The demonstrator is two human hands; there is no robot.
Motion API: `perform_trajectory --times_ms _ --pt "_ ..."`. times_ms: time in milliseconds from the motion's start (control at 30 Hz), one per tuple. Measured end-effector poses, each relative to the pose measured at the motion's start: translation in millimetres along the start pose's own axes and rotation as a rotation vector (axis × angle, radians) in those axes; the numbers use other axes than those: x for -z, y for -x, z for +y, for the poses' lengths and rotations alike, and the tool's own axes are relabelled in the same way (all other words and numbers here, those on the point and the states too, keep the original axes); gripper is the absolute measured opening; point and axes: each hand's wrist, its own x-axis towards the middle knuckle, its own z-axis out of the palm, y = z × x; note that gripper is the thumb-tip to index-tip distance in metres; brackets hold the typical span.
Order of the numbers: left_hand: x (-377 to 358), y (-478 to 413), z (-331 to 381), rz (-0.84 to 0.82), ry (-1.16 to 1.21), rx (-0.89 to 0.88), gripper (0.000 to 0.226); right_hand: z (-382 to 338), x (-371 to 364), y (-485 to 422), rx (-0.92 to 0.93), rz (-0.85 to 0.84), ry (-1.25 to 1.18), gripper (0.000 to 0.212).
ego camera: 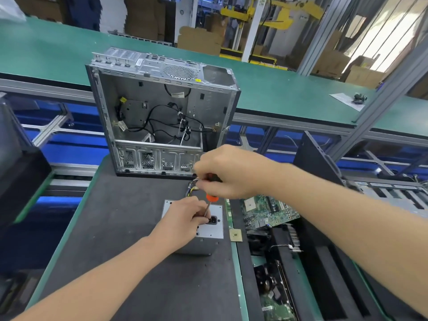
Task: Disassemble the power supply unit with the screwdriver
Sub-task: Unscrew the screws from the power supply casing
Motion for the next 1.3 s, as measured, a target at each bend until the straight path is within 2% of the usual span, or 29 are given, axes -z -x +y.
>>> perform_trajectory --times_ms 67,133,200,267,333,400,467,567,633,667,733,800,867,967,1033,1100,1200,1300 --pt "0.5 1.0 -0.2 0.004 0.013 0.008 0.052 -12.7 -9.9 4.2 -0.316 0.170 -0.052 0.032" --pt "0.8 1.5 0.6 0.000 0.010 0.019 0.041 -20.8 -18.1 3.4 -0.618 0.289 0.010 0.032" --pt "1.0 1.5 1.5 -0.001 0.007 0.030 0.032 -24.9 -23.7 -0.5 -0.782 0.298 0.070 0.034" --pt "1.4 1.4 1.6 -0.021 0.002 0.036 0.031 -28.8 -29.2 -5.3 -0.876 0.291 0.062 0.039" --pt "2.5 1.0 0.4 -0.044 0.008 0.037 0.028 -32.1 -35.1 -10.1 -0.859 0.312 0.068 0.042" --pt "4.5 1.0 -1.0 -0.036 0.035 0.041 0.037 -30.2 -34.7 -13.7 -0.729 0.277 0.078 0.038" --pt "5.9 0.9 -1.6 -0.030 0.052 0.051 0.043 -18.4 -24.6 -14.4 -0.497 0.142 0.062 0.026" --pt "5.6 1.5 -0.4 -0.025 0.048 0.052 0.043 0.7 -3.7 -9.2 0.003 -0.086 0.085 0.016" --pt "5.1 1.8 0.7 -0.019 0.022 0.049 0.051 5.3 1.7 -7.8 0.238 -0.138 0.120 0.016" --pt "5.2 1.8 1.0 -0.008 0.017 0.050 0.056 6.8 3.0 -8.9 0.290 -0.146 0.130 0.016" --pt "3.8 1.3 1.2 -0.005 0.018 0.054 0.057 9.9 6.0 -9.7 0.275 -0.132 0.091 0.015" --pt "2.6 1.6 2.6 -0.005 0.015 0.051 0.050 8.1 7.1 -6.8 0.160 -0.097 0.019 0.013" --pt "0.9 1.6 2.7 0.008 0.017 0.052 0.046 0.9 2.6 -2.4 -0.028 -0.011 -0.004 0.011" --pt "0.5 0.8 0.8 0.015 0.021 0.046 0.051 -21.4 -11.7 -1.3 -0.390 0.182 0.106 0.020" --pt "-0.9 0.3 -0.6 -0.003 0.002 0.054 0.036 -33.3 -20.6 -5.8 -0.600 0.202 0.224 0.033" --pt "-1.5 0.2 -1.5 -0.015 -0.016 0.055 0.014 -35.4 -30.4 -7.3 -0.733 0.194 0.229 0.042" --pt "-0.8 1.4 -3.8 -0.025 0.014 0.054 0.013 -29.7 -33.4 -7.6 -0.747 0.207 0.198 0.043" --pt "0.4 0.8 -6.2 -0.019 0.035 0.053 0.012 -15.2 -23.9 -11.3 -0.499 0.101 0.191 0.024"
